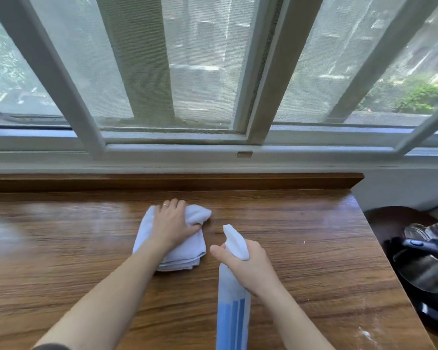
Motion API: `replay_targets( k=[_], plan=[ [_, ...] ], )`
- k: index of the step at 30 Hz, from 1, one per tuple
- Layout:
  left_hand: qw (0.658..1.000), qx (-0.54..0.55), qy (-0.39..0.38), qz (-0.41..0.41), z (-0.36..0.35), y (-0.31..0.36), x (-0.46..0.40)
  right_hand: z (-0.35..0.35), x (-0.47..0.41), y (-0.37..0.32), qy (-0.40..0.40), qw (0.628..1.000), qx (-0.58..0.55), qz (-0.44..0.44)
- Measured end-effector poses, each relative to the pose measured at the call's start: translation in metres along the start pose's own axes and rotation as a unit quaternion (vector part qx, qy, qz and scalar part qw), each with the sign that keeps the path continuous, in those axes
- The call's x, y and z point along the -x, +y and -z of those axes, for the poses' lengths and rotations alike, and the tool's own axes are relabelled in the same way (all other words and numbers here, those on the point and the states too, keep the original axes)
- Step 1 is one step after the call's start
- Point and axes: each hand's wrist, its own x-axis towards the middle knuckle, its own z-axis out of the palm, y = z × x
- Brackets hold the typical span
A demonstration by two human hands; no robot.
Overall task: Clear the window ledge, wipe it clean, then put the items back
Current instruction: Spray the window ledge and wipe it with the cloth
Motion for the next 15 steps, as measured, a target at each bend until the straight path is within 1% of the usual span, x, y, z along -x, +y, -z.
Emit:
replay_targets(
  k=[3, 8, 12, 15],
  plan=[
    [0.999, -0.005, -0.021, 0.03, 0.005, 0.002, -0.021, 0.001, -0.001, -0.001, -0.005, 1.0, -0.007, 0.002],
    [0.999, -0.009, -0.027, 0.038, 0.009, 0.006, -0.021, 0.004, 0.0, 0.0, -0.007, 1.0, -0.021, 0.005],
    [0.999, -0.01, -0.021, 0.023, 0.01, 0.007, 0.0, 0.002, 0.0, 0.001, -0.009, 1.0, -0.025, 0.005],
    [1.0, -0.001, -0.007, -0.01, 0.006, 0.005, 0.027, 0.001, -0.001, 0.002, -0.011, 1.0, -0.025, 0.003]
  ],
)
